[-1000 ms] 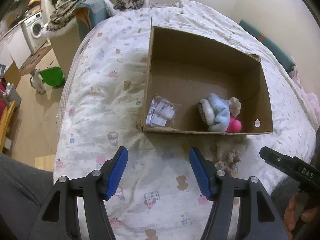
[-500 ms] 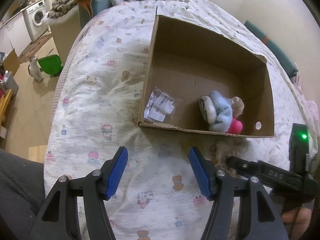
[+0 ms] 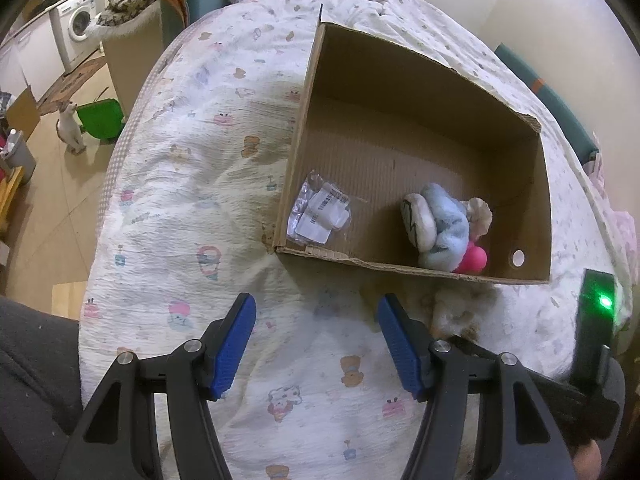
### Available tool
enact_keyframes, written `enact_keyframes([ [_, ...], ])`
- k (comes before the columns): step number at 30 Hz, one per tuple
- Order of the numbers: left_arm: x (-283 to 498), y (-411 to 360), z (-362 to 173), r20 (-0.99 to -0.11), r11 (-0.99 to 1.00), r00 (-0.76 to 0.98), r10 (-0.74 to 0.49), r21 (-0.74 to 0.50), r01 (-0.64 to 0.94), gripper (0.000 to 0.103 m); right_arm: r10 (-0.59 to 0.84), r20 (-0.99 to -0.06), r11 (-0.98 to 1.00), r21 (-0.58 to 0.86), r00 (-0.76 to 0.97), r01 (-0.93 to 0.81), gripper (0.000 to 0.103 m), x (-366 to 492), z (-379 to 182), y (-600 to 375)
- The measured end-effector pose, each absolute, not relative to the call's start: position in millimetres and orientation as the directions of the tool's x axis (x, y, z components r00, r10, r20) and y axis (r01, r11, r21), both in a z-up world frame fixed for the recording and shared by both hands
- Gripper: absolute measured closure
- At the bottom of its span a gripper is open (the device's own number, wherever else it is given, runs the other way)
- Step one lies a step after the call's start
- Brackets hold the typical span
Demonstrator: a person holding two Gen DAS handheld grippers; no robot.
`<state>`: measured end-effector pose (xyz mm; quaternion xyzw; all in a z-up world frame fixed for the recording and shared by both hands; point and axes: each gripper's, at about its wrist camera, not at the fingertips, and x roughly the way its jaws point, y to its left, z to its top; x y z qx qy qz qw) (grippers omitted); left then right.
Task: Organize soft objects
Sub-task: 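Grasp the translucent beige cup with the left tool while the right tool grasps the lace scrunchie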
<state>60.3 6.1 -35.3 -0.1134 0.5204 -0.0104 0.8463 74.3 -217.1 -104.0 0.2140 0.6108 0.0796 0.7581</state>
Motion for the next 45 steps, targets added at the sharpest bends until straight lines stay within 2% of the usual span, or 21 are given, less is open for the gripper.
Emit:
enact_keyframes([
  [6, 60, 6, -37, -0.882, 0.974, 0.451, -0.138, -0.204, -0.100, 0.042, 0.444, -0.857, 0.872, 0.481, 0.262, 0.095, 0.086, 57, -80, -223],
  [10, 59, 4, -42, -0.885, 0.973, 0.442, -0.145, -0.209, -0.099, 0.042, 0.445, -0.823, 0.869, 0.492, 0.352, 0.051, 0.086, 49, -57, -234],
  [21, 63, -46, -81, -0.882, 0.976, 0.432, -0.190, -0.217, -0.014, 0.044, 0.430, -0.781, 0.818, 0.550, 0.453, 0.172, 0.085, 46, -52, -273],
  [29, 88, -78, -113, -0.915, 0.985, 0.371, -0.159, -0.170, 0.004, 0.066, 0.460, -0.771, 0.795, 0.579, 0.441, 0.183, 0.085, 47, -57, -285],
  [32, 91, -81, -117, -0.922, 0.991, 0.366, -0.128, -0.136, 0.004, 0.079, 0.469, -0.767, 0.790, 0.586, 0.437, 0.181, 0.086, 48, -58, -284],
  [33, 91, -81, -117, -0.919, 0.989, 0.369, -0.138, -0.146, 0.008, 0.090, 0.472, -0.767, 0.788, 0.588, 0.435, 0.182, 0.085, 49, -59, -284],
  [34, 91, -81, -116, -0.913, 0.985, 0.372, -0.167, -0.171, 0.022, 0.093, 0.475, -0.767, 0.786, 0.590, 0.432, 0.184, 0.086, 49, -60, -284],
  [37, 85, -88, -109, -0.907, 0.993, 0.405, -0.117, -0.101, 0.061, 0.094, 0.483, -0.769, 0.784, 0.593, 0.419, 0.183, 0.086, 51, -63, -283],
  [45, 72, -86, -93, -0.908, 0.989, 0.394, -0.146, -0.133, 0.062, 0.094, 0.483, -0.772, 0.793, 0.586, 0.413, 0.165, 0.085, 52, -60, -279],
])
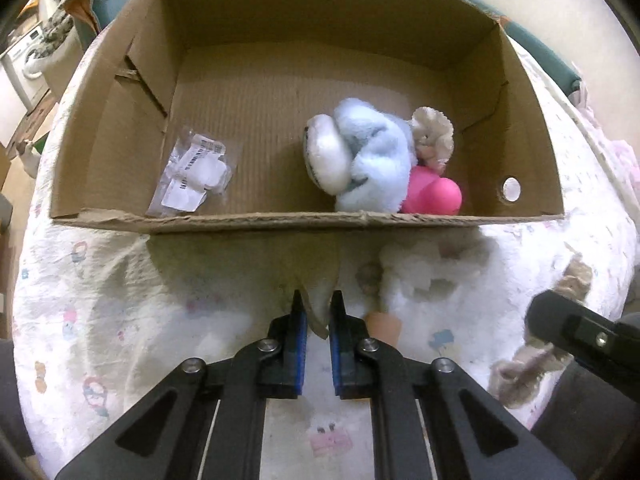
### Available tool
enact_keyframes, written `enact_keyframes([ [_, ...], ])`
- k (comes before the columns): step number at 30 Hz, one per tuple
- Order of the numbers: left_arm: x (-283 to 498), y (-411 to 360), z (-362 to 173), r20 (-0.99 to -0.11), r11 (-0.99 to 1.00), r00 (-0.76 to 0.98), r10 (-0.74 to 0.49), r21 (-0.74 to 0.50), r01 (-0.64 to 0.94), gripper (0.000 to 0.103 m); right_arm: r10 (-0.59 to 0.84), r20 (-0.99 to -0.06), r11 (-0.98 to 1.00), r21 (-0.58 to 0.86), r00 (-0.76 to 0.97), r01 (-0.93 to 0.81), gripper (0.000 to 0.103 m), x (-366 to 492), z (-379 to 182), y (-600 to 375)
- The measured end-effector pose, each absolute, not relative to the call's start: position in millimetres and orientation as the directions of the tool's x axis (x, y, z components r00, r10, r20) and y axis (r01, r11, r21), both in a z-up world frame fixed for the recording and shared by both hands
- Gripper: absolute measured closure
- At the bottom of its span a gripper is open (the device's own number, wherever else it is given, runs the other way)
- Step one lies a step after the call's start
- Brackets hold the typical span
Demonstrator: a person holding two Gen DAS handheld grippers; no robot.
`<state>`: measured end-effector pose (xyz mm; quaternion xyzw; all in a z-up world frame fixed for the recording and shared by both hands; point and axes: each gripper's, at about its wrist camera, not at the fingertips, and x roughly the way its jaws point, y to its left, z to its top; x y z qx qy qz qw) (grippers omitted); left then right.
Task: Organize soft objects
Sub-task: 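Grasp the translucent beige cup with the left tool while the right tool grasps the lace scrunchie, then lower the cup and scrunchie into the box and open both tools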
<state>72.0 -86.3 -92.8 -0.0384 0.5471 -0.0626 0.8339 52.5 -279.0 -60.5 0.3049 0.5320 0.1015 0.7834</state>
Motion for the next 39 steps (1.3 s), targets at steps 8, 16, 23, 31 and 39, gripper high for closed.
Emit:
enact_keyframes([
  [8, 66, -76, -74, -0.902, 0.990, 0.409, -0.138, -0.128, 0.053, 0.094, 0.470, -0.774, 0.804, 0.573, 0.425, 0.155, 0.085, 51, -56, -278],
  [16, 47, -55, -50, -0.883, 0.990, 0.449, -0.137, -0.136, 0.035, 0.094, 0.458, -0.771, 0.820, 0.559, 0.442, 0.125, 0.085, 48, -47, -271],
  [23, 39, -42, -24, -0.864, 0.987, 0.479, -0.154, -0.157, 0.035, 0.094, 0.462, -0.763, 0.826, 0.556, 0.453, 0.094, 0.085, 46, -33, -265],
  [31, 49, -28, 8, -0.839, 0.985, 0.518, -0.166, -0.169, 0.042, 0.094, 0.473, -0.738, 0.837, 0.547, 0.481, 0.016, 0.085, 60, -4, -257],
  [39, 77, -28, 25, -0.816, 0.985, 0.551, -0.174, -0.145, 0.096, 0.094, 0.456, -0.739, 0.858, 0.513, 0.496, -0.025, 0.085, 87, 9, -252],
])
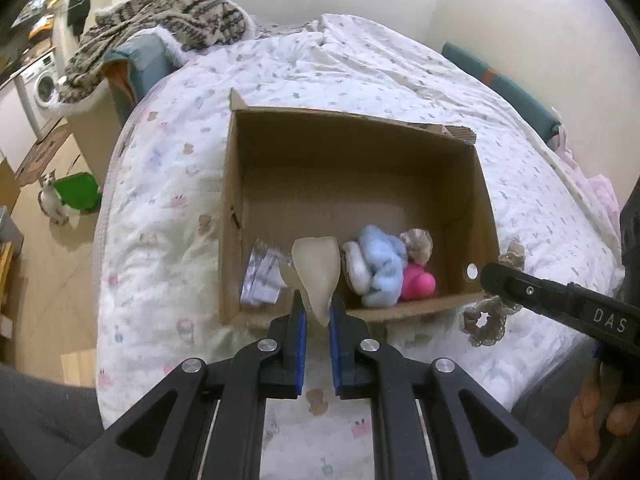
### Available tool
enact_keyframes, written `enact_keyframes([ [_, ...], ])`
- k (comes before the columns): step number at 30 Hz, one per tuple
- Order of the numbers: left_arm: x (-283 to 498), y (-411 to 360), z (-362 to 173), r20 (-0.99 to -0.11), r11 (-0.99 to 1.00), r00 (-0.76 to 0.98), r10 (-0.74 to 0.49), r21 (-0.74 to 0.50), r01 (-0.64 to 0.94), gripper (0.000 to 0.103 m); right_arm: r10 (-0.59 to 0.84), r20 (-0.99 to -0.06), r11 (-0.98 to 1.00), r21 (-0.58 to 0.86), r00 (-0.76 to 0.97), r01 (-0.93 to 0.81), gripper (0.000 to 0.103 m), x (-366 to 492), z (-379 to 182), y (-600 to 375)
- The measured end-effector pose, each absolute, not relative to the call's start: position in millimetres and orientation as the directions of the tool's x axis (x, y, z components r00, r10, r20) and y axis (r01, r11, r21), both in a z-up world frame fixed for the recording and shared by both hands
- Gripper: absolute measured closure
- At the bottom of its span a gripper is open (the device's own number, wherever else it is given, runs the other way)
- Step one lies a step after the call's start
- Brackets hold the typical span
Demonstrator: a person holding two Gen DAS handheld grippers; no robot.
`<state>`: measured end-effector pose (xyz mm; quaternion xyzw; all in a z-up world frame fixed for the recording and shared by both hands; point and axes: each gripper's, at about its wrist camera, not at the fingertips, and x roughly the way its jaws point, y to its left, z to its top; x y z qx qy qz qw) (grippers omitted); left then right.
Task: Organize soft objects
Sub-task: 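Lower the cup and scrunchie into the box and open both tools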
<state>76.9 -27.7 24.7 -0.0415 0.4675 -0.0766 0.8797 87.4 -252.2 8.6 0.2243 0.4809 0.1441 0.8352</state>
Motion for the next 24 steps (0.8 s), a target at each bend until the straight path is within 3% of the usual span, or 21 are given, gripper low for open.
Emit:
enact_keyframes([
  [17, 129, -42, 4, -0.819, 0.978, 0.544, -0.184, -0.099, 0.181, 0.093, 0.452, -0.736, 0.872, 0.484, 0.503, -0.075, 0.085, 135, 0, -236],
  [24, 138, -35, -15, -0.819, 0.984, 0.549, -0.168, -0.102, 0.148, 0.093, 0.490, -0.721, 0.852, 0.514, 0.489, -0.097, 0.085, 138, -19, -230],
])
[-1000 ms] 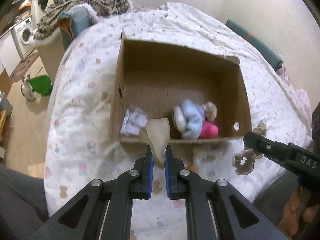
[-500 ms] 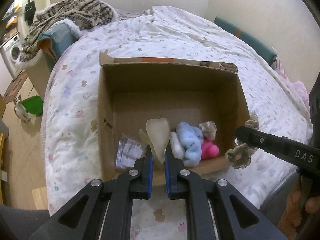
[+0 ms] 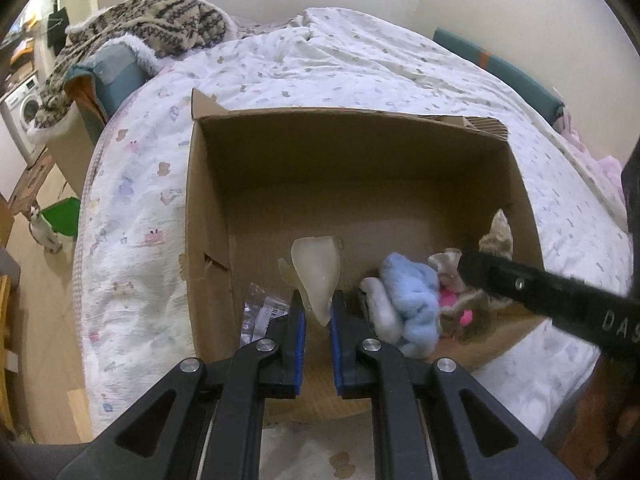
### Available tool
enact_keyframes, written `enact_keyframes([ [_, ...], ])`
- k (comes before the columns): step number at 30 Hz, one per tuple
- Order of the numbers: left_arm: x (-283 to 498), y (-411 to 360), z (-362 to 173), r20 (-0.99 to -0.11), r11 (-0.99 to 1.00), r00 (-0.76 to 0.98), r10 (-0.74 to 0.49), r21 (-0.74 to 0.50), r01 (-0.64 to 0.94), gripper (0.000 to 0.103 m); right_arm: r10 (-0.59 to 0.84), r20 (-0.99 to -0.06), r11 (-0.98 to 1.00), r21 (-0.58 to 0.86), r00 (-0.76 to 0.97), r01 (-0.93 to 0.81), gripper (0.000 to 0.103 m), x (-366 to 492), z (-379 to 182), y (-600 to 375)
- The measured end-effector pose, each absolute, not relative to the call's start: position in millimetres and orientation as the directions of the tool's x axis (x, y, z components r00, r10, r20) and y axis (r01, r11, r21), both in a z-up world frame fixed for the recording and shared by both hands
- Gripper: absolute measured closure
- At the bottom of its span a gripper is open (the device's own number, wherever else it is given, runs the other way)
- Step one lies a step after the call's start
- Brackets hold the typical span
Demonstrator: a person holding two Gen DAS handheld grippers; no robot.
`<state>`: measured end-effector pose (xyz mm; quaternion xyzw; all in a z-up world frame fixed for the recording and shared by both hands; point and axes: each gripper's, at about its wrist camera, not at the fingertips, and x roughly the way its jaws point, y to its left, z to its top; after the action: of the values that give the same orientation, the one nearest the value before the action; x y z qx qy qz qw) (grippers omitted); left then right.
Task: Organize soft objects
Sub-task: 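Lower the cup and scrunchie into the box and open both tools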
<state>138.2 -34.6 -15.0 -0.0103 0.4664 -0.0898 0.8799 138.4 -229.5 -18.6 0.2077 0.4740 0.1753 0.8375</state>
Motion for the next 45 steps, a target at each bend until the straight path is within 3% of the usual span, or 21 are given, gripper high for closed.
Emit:
enact_keyframes([
  [24, 130, -36, -16, -0.808, 0.980, 0.560, -0.181, -0.103, 0.167, 0.088, 0.473, -0.748, 0.867, 0.490, 0.466, -0.093, 0.085, 142, -33, -223],
  [32, 131, -32, -15, -0.810, 0.981, 0.556, -0.188, -0.125, 0.151, 0.076, 0.462, -0.745, 0.870, 0.485, 0.482, -0.085, 0.084, 141, -30, -223],
  [33, 131, -32, -14, -0.807, 0.981, 0.559, -0.188, -0.125, 0.150, 0.073, 0.463, -0.743, 0.870, 0.486, 0.484, -0.085, 0.083, 140, -30, -224],
  [36, 128, -33, -9, -0.793, 0.981, 0.580, -0.187, -0.125, 0.146, 0.050, 0.459, -0.742, 0.871, 0.485, 0.489, -0.082, 0.082, 141, -28, -225],
  [38, 125, -33, -5, -0.779, 0.983, 0.600, -0.181, -0.116, 0.145, 0.049, 0.455, -0.741, 0.872, 0.483, 0.494, -0.079, 0.081, 139, -27, -226],
  [41, 124, -36, -3, -0.776, 0.985, 0.610, -0.162, -0.088, 0.149, 0.048, 0.456, -0.735, 0.868, 0.492, 0.501, -0.069, 0.069, 139, -26, -230],
  [42, 124, -36, -4, -0.777, 0.986, 0.610, -0.154, -0.081, 0.146, 0.046, 0.455, -0.733, 0.867, 0.494, 0.506, -0.064, 0.057, 138, -25, -231],
  [43, 124, -36, -4, -0.779, 0.987, 0.610, -0.149, -0.078, 0.142, 0.044, 0.449, -0.730, 0.868, 0.493, 0.515, -0.057, 0.039, 138, -25, -232],
  [45, 125, -35, -4, -0.779, 0.987, 0.608, -0.150, -0.086, 0.134, 0.044, 0.428, -0.723, 0.873, 0.486, 0.543, -0.040, 0.032, 137, -21, -235],
])
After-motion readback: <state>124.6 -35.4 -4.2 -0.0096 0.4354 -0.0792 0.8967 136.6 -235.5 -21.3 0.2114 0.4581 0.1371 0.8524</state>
